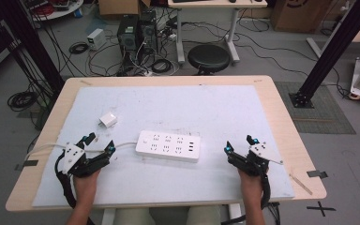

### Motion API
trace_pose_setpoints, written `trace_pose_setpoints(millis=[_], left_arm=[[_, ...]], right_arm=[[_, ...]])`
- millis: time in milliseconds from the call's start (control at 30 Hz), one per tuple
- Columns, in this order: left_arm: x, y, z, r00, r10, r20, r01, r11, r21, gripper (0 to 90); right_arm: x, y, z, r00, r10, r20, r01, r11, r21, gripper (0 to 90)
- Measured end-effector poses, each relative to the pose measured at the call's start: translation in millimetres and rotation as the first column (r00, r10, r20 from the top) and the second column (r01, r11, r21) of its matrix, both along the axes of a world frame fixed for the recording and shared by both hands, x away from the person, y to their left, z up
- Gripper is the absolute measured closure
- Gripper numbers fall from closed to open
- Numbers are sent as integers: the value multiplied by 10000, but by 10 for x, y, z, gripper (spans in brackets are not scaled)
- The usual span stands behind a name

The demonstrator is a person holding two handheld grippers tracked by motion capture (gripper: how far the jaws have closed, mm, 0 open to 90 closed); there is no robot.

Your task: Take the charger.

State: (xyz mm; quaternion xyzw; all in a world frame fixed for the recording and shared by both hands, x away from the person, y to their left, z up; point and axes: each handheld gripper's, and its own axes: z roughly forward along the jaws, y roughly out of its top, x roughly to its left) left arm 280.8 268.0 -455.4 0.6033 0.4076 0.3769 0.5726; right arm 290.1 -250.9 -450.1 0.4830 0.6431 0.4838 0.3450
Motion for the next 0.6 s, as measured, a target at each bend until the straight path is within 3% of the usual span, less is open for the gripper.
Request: trace_pose_setpoints(millis=[600], left_arm=[[4,-8,2,10000,-56,7,56,10000,39,220]], right_arm=[[-7,5,-1,9999,-97,87,97,10000,12,195]])
